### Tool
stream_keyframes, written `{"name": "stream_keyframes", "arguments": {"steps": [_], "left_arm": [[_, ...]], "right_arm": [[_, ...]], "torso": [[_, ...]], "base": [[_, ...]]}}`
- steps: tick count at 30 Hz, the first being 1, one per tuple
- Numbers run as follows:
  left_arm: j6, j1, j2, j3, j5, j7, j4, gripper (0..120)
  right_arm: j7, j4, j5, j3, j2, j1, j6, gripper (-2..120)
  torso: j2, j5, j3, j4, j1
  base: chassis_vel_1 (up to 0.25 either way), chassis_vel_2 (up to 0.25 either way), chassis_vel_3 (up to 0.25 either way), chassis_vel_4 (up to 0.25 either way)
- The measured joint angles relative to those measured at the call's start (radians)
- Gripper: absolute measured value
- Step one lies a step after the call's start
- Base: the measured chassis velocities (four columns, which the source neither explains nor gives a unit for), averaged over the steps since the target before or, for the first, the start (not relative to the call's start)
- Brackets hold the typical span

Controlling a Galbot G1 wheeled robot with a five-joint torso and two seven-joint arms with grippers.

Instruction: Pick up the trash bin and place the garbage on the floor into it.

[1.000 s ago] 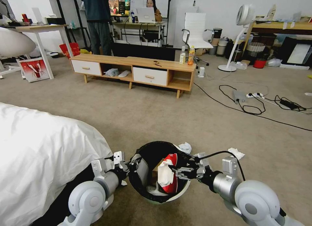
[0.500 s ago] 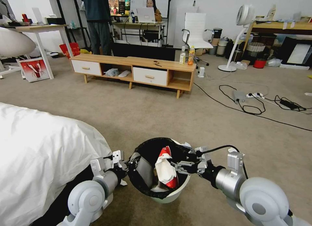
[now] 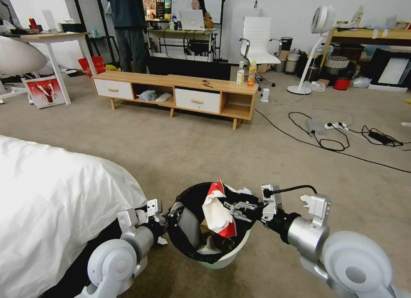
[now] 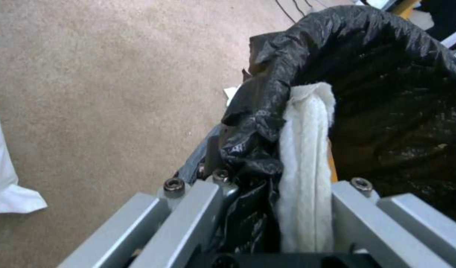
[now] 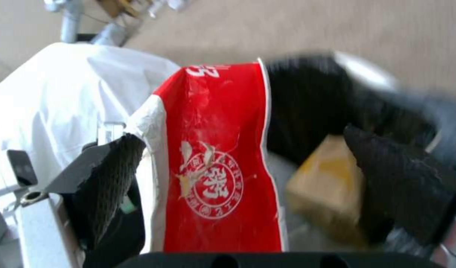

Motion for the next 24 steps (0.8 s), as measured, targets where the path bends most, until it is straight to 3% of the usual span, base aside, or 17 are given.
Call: {"name": "stream_keyframes", "arguments": {"steps": [1,2,5,16,24], "left_arm": [[0.0,0.005,0.0,0.003,0.007,0.003,-0.008,7],[0.0,0.007,0.001,0.004,0.01,0.006,-0.013,7],[0.0,0.007,0.002,0.005,0.014,0.008,-0.018,7],[0.0,-0.001,-0.017,0.023,0.03,0.01,-0.014,7],[0.0,0.005,-0.017,0.028,0.038,0.012,-0.018,7]], "right_arm": [[0.163,0.007,0.148,-0.014,0.021,0.013,-0.014,100],[0.223,0.01,0.188,-0.018,0.025,0.015,-0.015,100],[0.293,0.014,0.221,-0.021,0.025,0.015,-0.016,100],[0.3,0.006,0.195,-0.021,0.013,0.015,-0.016,100],[0.266,-0.003,0.068,-0.038,0.012,0.018,-0.017,100]], "torso": [[0.0,0.0,0.0,0.0001,0.0],[0.0,0.0,0.0,0.0001,0.0],[0.0,0.0,0.0,0.0,0.0],[0.0,0.0001,0.0,-0.0001,0.0],[0.0,0.0001,0.0,0.0,0.0]], "base": [[0.0,0.0,0.0,0.0],[0.0,0.0,0.0,0.0],[0.0,0.0,0.0,0.0],[0.0,0.0,0.0,0.0],[0.0,0.0,0.0,0.0]]}}
